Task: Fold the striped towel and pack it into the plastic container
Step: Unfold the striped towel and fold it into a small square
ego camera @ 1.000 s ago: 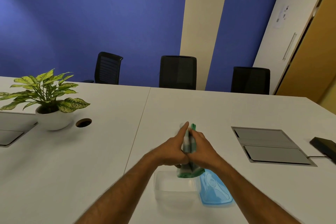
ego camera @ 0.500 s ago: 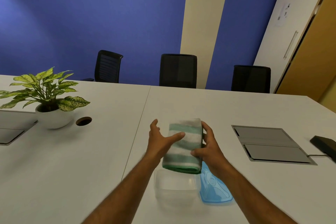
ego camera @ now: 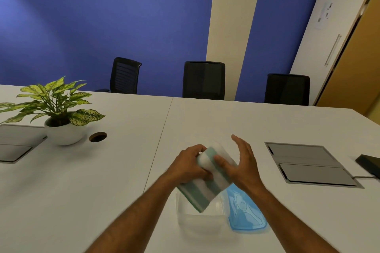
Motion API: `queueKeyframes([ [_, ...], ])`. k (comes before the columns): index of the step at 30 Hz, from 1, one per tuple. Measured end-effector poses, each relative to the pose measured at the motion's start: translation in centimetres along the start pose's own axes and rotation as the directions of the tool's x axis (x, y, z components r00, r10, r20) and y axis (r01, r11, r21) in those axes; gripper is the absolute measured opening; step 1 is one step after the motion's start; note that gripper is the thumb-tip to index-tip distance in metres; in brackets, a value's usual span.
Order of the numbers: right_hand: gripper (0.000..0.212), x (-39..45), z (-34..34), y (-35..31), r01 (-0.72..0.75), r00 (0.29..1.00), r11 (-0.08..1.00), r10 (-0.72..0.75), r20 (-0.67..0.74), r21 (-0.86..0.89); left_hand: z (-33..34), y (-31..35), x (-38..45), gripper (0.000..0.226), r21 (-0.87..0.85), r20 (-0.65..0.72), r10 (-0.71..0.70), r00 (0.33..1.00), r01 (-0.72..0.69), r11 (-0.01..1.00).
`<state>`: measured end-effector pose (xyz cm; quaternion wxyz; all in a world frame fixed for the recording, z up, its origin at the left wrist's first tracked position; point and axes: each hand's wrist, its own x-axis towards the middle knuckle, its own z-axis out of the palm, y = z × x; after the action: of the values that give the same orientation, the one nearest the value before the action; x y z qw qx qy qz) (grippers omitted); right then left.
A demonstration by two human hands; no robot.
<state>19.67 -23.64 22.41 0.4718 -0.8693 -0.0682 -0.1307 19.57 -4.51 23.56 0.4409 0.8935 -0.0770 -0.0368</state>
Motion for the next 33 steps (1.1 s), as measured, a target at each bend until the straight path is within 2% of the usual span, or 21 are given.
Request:
queueKeyframes([
  [3,0.108,0.7,-0.4,-0.3,0.064,0.987,0.994,-0.050,0.155,-0.089,0.1,0.4,0.0,0.059,0.105,0.044,0.047,0.998,-0.051,0.993],
  [6,0.103,0.7,-0.3,-0.2,0.034,0.958,0.997,-0.013,0.287,-0.070,0.2,0.8,-0.1,0.055,0.133,0.095,0.082,0.992,-0.094,0.987],
  [8,0.093,0.4,-0.3,0.2,0.001,0.965,0.998,0.016,0.262,-0.063,0.1,0.9,-0.2,0.056,0.149,0.109,0.093,0.990,-0.108,0.983],
  [12,0.089,0.1,0.0,0.8,0.001,0.991,0.999,0.004,0.134,-0.037,-0.3,0.6,-0.3,0.057,0.136,0.126,0.065,0.990,-0.083,0.987],
  [16,0.081,-0.1,0.0,0.7,-0.016,0.998,1.000,0.014,0.062,0.027,-1.1,-0.5,-0.2,0.049,0.196,0.239,-0.017,0.971,-0.032,0.980],
  [19,0.077,0.0,0.0,0.9,-0.069,0.997,0.995,0.067,0.024,0.078,-1.9,-2.0,-0.3,0.043,0.074,0.302,-0.069,0.951,0.049,0.996],
  [21,0.082,0.0,0.0,1.3,-0.114,0.993,0.987,0.114,0.003,0.117,-2.1,-3.1,-0.5,0.042,-0.114,0.298,-0.096,0.950,0.135,0.984],
  [22,0.081,0.1,0.2,1.7,-0.144,0.989,0.979,0.147,-0.010,0.143,-2.1,-3.7,-0.6,0.044,-0.242,0.280,-0.109,0.954,0.180,0.953],
  [24,0.065,0.1,0.5,2.3,-0.224,0.971,0.947,0.236,-0.026,0.228,-1.7,-4.7,-0.7,0.056,-0.500,0.220,-0.159,0.963,0.251,0.829],
  [26,0.047,0.3,0.7,3.1,-0.317,0.946,0.893,0.322,0.037,0.319,-1.1,-5.5,-0.7,0.061,-0.658,0.154,-0.226,0.962,0.271,0.703],
  [29,0.030,0.6,1.0,4.6,-0.472,0.881,0.767,0.395,0.259,0.434,-0.2,-6.3,-0.8,0.051,-0.736,0.061,-0.309,0.949,0.252,0.628],
  [31,0.041,0.7,1.0,5.5,-0.545,0.838,0.693,0.434,0.332,0.471,0.4,-6.9,-0.7,0.041,-0.744,0.026,-0.333,0.942,0.241,0.624],
  [33,0.049,0.8,1.0,6.2,-0.571,0.821,0.689,0.461,0.338,0.446,0.9,-7.4,-0.6,0.036,-0.742,0.018,-0.352,0.936,0.248,0.623],
])
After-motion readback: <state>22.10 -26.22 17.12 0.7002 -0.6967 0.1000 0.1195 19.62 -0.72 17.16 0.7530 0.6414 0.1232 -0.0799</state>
